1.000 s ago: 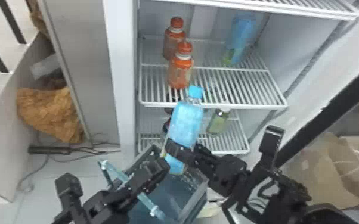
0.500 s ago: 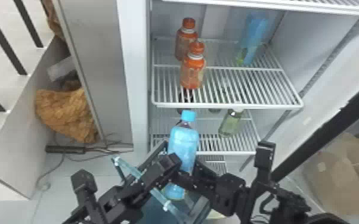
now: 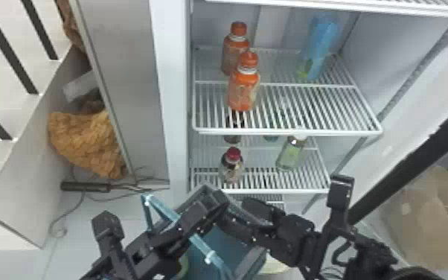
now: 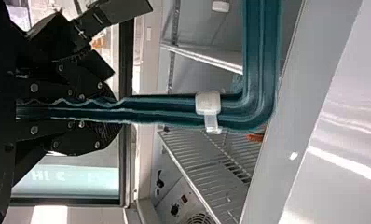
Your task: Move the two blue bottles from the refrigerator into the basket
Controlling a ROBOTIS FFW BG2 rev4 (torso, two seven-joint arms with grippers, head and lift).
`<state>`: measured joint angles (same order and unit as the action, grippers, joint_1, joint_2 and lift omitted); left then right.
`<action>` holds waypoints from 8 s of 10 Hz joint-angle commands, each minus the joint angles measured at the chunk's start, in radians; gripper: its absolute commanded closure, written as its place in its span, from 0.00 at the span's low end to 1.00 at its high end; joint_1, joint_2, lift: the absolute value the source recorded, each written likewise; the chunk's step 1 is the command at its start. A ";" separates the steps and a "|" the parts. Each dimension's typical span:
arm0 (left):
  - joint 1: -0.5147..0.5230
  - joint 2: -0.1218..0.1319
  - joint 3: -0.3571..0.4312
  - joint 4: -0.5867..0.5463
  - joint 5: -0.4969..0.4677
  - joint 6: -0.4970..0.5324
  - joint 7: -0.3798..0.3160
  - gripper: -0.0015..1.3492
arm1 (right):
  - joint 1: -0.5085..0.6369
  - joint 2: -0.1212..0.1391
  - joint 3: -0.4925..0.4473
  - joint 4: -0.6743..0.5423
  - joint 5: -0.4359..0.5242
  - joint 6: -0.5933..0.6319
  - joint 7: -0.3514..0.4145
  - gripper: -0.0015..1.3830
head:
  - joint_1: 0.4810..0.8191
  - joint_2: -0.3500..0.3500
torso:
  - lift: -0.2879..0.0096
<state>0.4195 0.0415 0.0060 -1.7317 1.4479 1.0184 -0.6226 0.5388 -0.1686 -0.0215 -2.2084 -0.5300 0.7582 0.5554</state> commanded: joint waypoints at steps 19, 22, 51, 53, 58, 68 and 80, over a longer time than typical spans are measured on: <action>0.012 0.000 -0.002 0.000 0.004 0.005 0.001 0.89 | -0.340 0.072 -0.254 0.187 0.187 -0.447 -0.192 0.12 | 0.63 0.00 | 0.97; 0.010 0.000 -0.002 0.000 0.004 0.007 0.003 0.89 | -0.460 0.063 -0.232 0.337 0.217 -0.476 -0.215 0.12 | 0.63 0.00 | 0.97; -0.022 0.005 -0.014 0.020 0.004 0.007 0.000 0.89 | -0.691 -0.009 -0.092 0.516 0.319 -0.395 -0.319 0.90 | 0.63 0.03 | 0.97; -0.022 0.005 -0.014 0.020 0.006 0.007 0.000 0.89 | -0.581 -0.009 -0.092 0.379 0.275 -0.373 -0.318 0.90 | 0.63 0.03 | 0.97; -0.022 0.005 -0.016 0.020 0.010 0.003 -0.002 0.89 | -0.352 -0.009 -0.112 0.047 0.177 -0.255 -0.296 0.90 | 0.63 0.06 | 0.97; -0.024 0.006 -0.018 0.020 0.024 -0.010 -0.003 0.89 | -0.014 -0.006 -0.094 -0.255 0.035 0.010 -0.178 0.90 | 0.63 0.16 | 0.97; -0.042 0.012 -0.038 0.020 0.046 -0.039 -0.005 0.89 | -0.033 -0.002 -0.046 -0.112 -0.020 0.147 -0.063 0.09 | 0.63 0.30 | 0.97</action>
<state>0.3768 0.0536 -0.0319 -1.7121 1.4927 0.9809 -0.6269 0.5025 -0.1716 -0.0620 -2.3180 -0.5516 0.9051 0.4919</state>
